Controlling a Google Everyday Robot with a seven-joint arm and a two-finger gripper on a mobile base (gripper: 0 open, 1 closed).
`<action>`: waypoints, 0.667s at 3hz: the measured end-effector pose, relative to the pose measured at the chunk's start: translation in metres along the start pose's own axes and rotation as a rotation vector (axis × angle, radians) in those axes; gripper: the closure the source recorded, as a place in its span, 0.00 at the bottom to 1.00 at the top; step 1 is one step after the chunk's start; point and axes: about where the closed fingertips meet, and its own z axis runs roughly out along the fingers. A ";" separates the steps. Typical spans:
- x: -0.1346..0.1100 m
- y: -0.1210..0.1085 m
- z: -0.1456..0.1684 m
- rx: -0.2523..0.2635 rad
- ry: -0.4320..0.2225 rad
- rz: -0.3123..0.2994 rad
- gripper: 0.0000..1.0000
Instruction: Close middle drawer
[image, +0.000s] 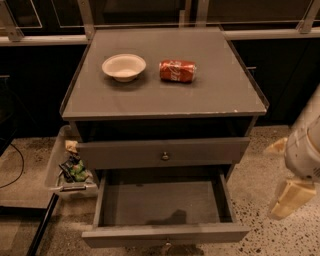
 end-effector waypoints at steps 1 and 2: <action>0.024 0.032 0.045 -0.038 -0.015 -0.007 0.42; 0.028 0.044 0.055 -0.057 -0.018 -0.053 0.64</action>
Offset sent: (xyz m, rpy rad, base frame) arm -0.0505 0.0013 -0.0700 0.0309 0.0449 0.1342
